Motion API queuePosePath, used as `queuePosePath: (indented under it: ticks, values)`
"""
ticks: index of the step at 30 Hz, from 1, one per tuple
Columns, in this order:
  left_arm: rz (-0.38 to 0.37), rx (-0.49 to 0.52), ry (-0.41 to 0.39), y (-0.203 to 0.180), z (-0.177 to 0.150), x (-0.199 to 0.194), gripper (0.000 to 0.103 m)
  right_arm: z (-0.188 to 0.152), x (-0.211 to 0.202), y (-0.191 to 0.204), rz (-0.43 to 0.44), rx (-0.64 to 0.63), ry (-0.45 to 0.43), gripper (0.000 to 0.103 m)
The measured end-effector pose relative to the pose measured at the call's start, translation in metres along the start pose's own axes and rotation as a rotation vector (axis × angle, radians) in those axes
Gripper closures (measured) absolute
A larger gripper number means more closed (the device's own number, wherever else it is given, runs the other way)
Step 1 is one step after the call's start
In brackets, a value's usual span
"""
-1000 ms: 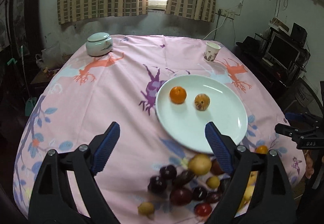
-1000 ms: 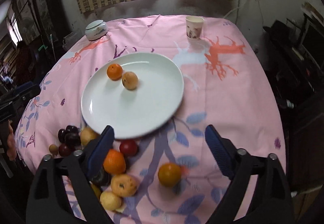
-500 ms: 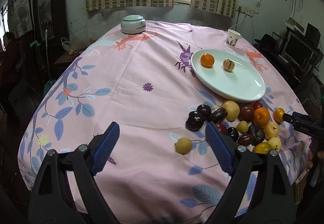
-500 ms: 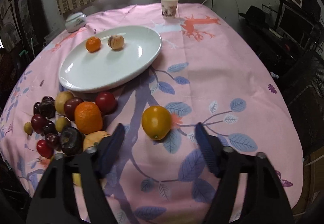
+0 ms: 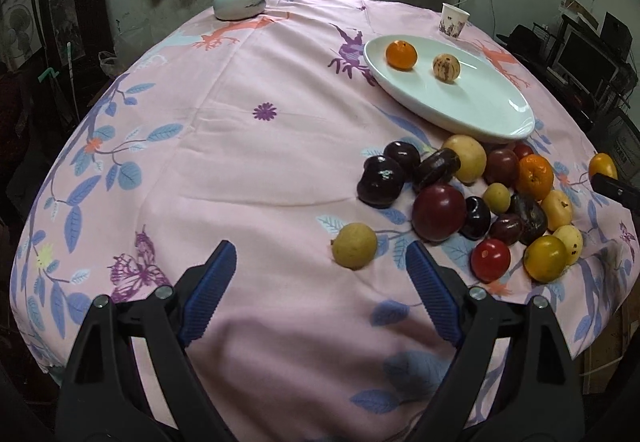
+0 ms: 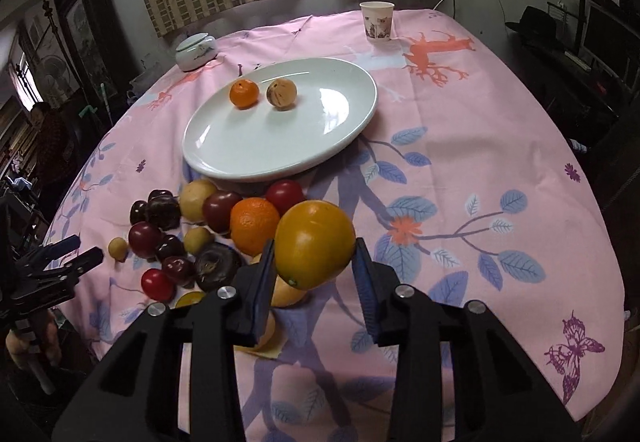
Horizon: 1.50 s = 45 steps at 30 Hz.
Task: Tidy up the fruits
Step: 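Grasp the yellow-orange round fruit with the right tool while the left grasps a small olive fruit, then lower both held fruits onto the white plate and open both tools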
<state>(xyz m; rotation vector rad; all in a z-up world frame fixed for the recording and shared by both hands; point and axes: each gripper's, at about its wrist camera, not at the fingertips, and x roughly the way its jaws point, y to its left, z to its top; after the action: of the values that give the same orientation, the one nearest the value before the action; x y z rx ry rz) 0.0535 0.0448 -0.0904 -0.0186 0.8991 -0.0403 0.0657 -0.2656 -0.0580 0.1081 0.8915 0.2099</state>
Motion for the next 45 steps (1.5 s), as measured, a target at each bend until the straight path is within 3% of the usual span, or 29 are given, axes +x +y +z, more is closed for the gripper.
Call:
queuePosePath:
  ticks: [3,4,5,7,10,21,25,28,35,45]
  values:
    - [0.016,0.015,0.019,-0.008,0.002,0.019,0.017,-0.006,-0.003,0.002,0.026,0.007,0.015,0.065]
    - [0.023,0.010,0.027,-0.008,0.002,0.025,0.023,-0.008,-0.004,0.003,0.037,0.010,0.018,0.065]
    - [0.021,0.006,0.041,-0.008,0.001,0.030,0.036,-0.009,-0.005,0.003,0.045,0.013,0.019,0.065]
    - [0.021,-0.001,0.038,-0.007,0.000,0.033,0.049,-0.011,-0.008,0.004,0.050,0.013,0.018,0.065]
    - [-0.007,-0.008,0.036,-0.005,0.001,0.027,0.076,-0.011,-0.012,0.004,0.052,0.017,0.011,0.065]
    - [-0.090,-0.023,-0.032,-0.007,0.015,-0.014,0.076,-0.015,-0.014,0.016,0.069,-0.004,0.004,0.065]
    - [-0.131,0.032,-0.043,-0.025,0.044,-0.020,0.076,-0.005,-0.005,0.028,0.098,-0.045,0.027,0.065]
    - [-0.121,0.099,-0.075,-0.045,0.081,-0.020,0.076,0.021,0.004,0.041,0.140,-0.116,0.046,0.065]
    - [-0.146,0.086,-0.012,-0.074,0.176,0.039,0.076,0.101,0.051,0.050,0.031,-0.206,0.032,0.065]
    - [-0.141,0.084,0.077,-0.105,0.240,0.124,0.076,0.165,0.134,0.015,0.014,-0.138,0.109,0.065]
